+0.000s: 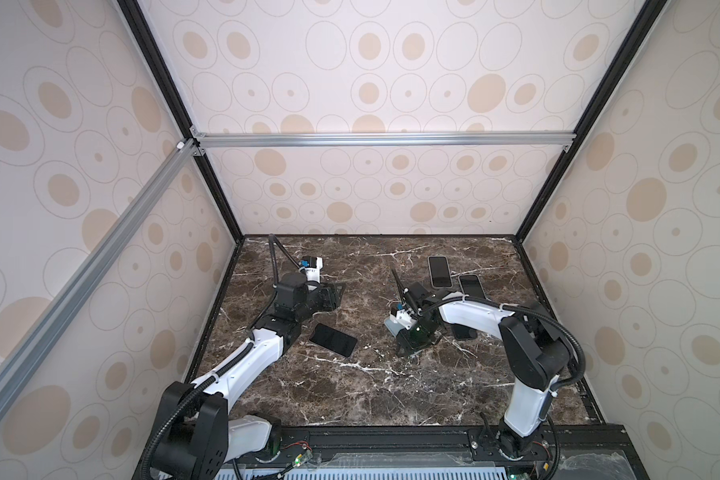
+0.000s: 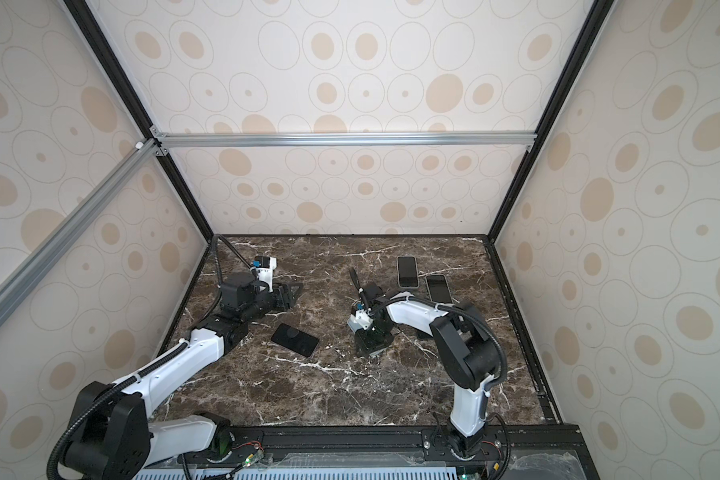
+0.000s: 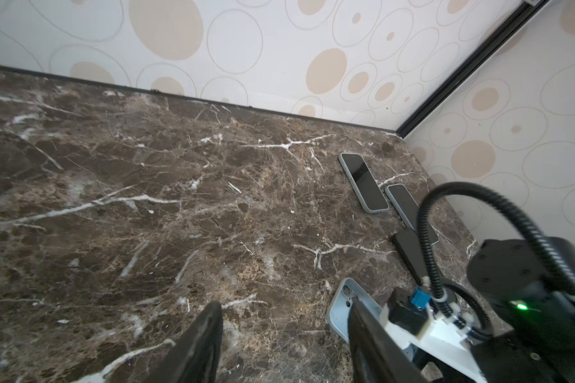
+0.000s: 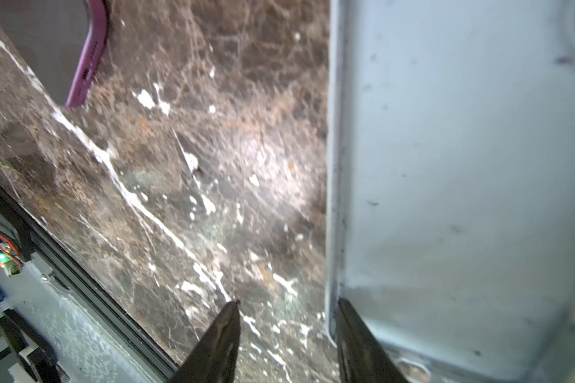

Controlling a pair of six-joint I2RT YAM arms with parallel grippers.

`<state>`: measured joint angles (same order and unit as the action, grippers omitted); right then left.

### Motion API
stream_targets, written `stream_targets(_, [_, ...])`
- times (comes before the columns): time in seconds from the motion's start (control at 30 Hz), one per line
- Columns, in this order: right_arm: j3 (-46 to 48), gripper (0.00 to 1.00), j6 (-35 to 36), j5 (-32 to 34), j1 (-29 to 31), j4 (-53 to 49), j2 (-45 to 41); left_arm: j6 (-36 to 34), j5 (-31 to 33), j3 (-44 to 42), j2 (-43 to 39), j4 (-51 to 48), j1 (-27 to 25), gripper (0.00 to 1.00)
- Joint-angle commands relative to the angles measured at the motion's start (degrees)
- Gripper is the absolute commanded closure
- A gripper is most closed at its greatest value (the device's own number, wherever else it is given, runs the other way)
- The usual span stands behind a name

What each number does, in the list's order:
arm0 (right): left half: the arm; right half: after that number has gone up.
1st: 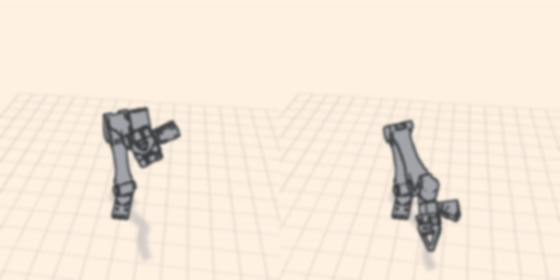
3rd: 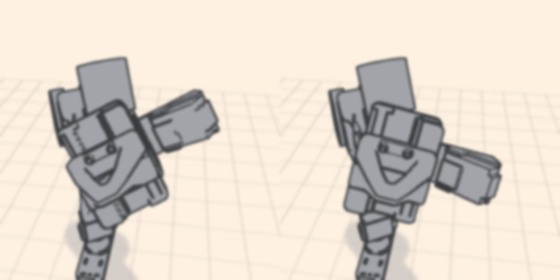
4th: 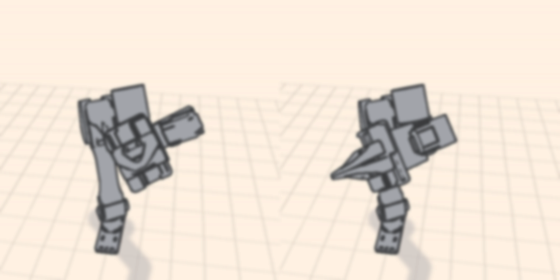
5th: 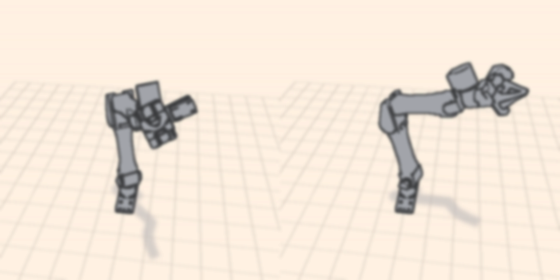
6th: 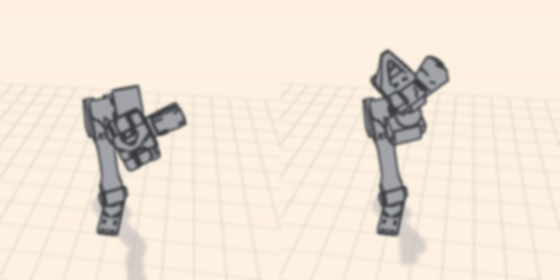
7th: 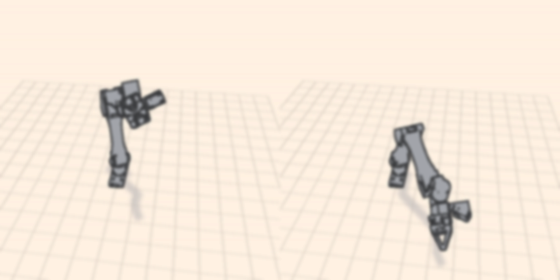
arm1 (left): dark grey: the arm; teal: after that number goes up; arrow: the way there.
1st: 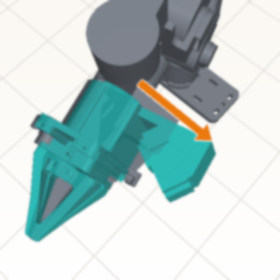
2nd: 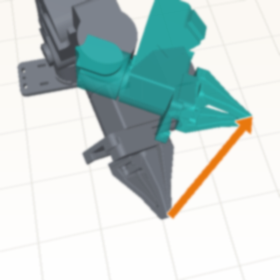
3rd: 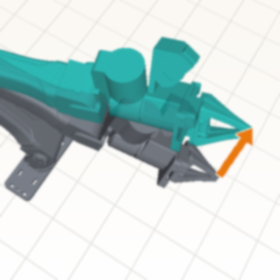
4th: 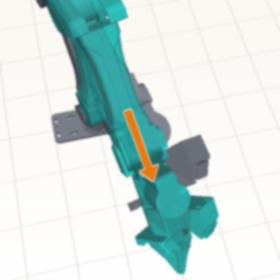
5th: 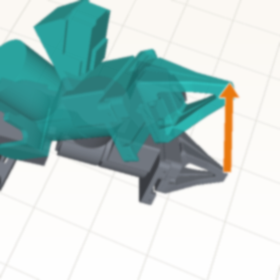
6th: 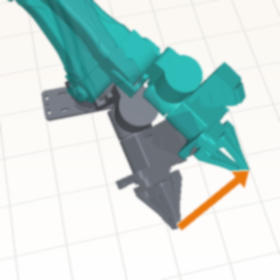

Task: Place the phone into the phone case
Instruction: 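Grasp the light blue case edge with the left gripper while the right holds it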

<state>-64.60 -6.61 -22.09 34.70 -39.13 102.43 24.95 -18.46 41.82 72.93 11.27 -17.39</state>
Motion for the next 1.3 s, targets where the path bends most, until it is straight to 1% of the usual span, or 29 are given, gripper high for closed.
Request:
stream_targets(0.0, [2.2,0.5,-3.6,3.5,-0.1,4.8,-7.0,0.9,-2.5,3.5,3.2,-1.2,-0.8,0.41])
stream_targets(0.13, [9.7,0.46,-13.2,9.9,-0.1,11.5,-17.8,-2.4,-1.7,7.5,8.9,-7.7,-4.9,0.44])
stream_targets(0.2, [13.7,0.46,-19.1,14.6,-0.1,12.7,-22.2,-3.7,-0.8,9.7,12.2,-10.9,-7.2,0.45])
stream_targets(0.23, [15.7,0.46,-22.3,17.0,-0.1,12.7,-24.3,-4.0,-0.8,10.8,13.8,-12.0,-8.3,0.48])
stream_targets(0.27, [17.8,0.46,-25.1,18.6,-0.1,13.2,-26.3,-4.0,-0.8,12.0,15.6,-13.2,-9.3,0.49])
stream_targets(0.33, [21.8,0.48,-30.0,19.8,-0.1,15.0,-29.9,-4.0,-1.2,14.9,19.0,-15.6,-11.4,0.54])
stream_targets(0.4, [25.9,0.51,-34.0,19.6,-0.1,18.7,-32.2,-4.2,-1.6,18.1,22.4,-18.5,-13.1,0.57])
stream_targets(0.47, [28.4,0.56,-36.7,19.1,-0.1,21.2,-33.0,-4.7,-0.6,21.8,25.8,-22.2,-14.8,0.57])
stream_targets(0.63, [30.8,0.65,-38.5,16.2,-0.1,27.5,-29.7,-7.0,2.6,29.3,33.1,-26.2,-18.5,0.58])
stream_targets(0.73, [30.1,0.66,-38.5,14.8,-0.1,29.8,-26.5,-7.1,2.0,31.5,36.5,-26.3,-19.5,0.62])
stream_targets(0.93, [29.0,0.7,-38.7,15.6,-0.1,30.8,-21.5,-7.7,2.7,33.0,40.5,-26.4,-19.9,0.63])
stream_targets(1.03, [29.0,0.7,-38.7,16.1,-0.2,31.1,-20.0,-7.7,3.1,32.6,41.3,-26.0,-19.9,0.64])
stream_targets(1.07, [28.8,0.71,-38.5,16.2,-0.3,31.2,-19.4,-7.9,3.1,32.4,41.6,-26.0,-19.9,0.65])
stream_targets(1.13, [28.4,0.72,-37.9,15.8,-0.7,31.2,-18.0,-7.9,2.6,32.2,42.2,-26.2,-19.9,0.71])
stream_targets(1.23, [27.2,0.72,-36.7,15.0,-1.6,30.6,-15.8,-7.3,1.9,32.2,42.9,-27.4,-20.1,0.75])
stream_targets(1.27, [26.8,0.72,-36.3,14.7,-1.9,30.5,-15.3,-7.2,1.9,32.0,42.8,-27.6,-20.3,0.75])
